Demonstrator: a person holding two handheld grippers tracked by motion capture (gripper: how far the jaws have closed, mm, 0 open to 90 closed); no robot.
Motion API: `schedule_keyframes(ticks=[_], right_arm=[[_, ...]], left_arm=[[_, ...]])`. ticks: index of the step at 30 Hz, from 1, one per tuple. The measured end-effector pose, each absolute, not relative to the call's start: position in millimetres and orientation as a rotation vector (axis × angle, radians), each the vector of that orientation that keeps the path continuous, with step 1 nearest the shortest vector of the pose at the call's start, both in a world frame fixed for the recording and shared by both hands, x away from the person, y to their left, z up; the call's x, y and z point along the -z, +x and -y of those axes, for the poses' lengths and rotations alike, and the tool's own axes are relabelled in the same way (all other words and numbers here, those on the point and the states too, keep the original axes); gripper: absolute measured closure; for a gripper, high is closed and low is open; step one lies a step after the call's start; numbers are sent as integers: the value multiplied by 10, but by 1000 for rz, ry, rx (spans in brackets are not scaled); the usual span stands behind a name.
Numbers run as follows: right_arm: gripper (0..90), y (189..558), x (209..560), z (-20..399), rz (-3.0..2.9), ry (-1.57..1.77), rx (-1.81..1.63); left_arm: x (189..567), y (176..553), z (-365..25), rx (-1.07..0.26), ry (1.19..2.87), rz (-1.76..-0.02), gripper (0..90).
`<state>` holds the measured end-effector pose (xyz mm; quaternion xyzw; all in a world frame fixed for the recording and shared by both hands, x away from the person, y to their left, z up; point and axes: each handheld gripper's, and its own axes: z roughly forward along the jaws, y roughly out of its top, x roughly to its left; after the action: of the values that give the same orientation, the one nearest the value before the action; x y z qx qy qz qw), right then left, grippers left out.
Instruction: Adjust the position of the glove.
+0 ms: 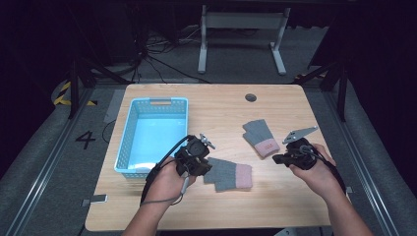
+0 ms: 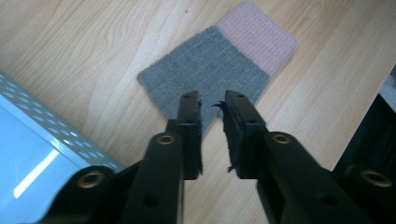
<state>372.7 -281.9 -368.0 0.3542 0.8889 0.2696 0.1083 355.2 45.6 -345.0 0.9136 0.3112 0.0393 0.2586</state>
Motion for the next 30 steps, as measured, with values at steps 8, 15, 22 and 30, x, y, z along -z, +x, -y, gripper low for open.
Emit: schedule_keyframes(ticks=[8,15,22,30], right_arm=[[900,3698,3703,2685,-2658,992,-826],[900,3653,3745,2491,-2707,934,-870],[900,3655,3929,2285,-2768,886,-860],[900,3663,4129,2051,-2809,838,-836]], left_arm=[[3439,3535,-449,-84,2463,-818,896],[3509,3545,-380,-79,2488,-802,895],[3535,3541,-340,-68,2506,-782,894],[3643,3575,-272,-54,2530,-772,895]])
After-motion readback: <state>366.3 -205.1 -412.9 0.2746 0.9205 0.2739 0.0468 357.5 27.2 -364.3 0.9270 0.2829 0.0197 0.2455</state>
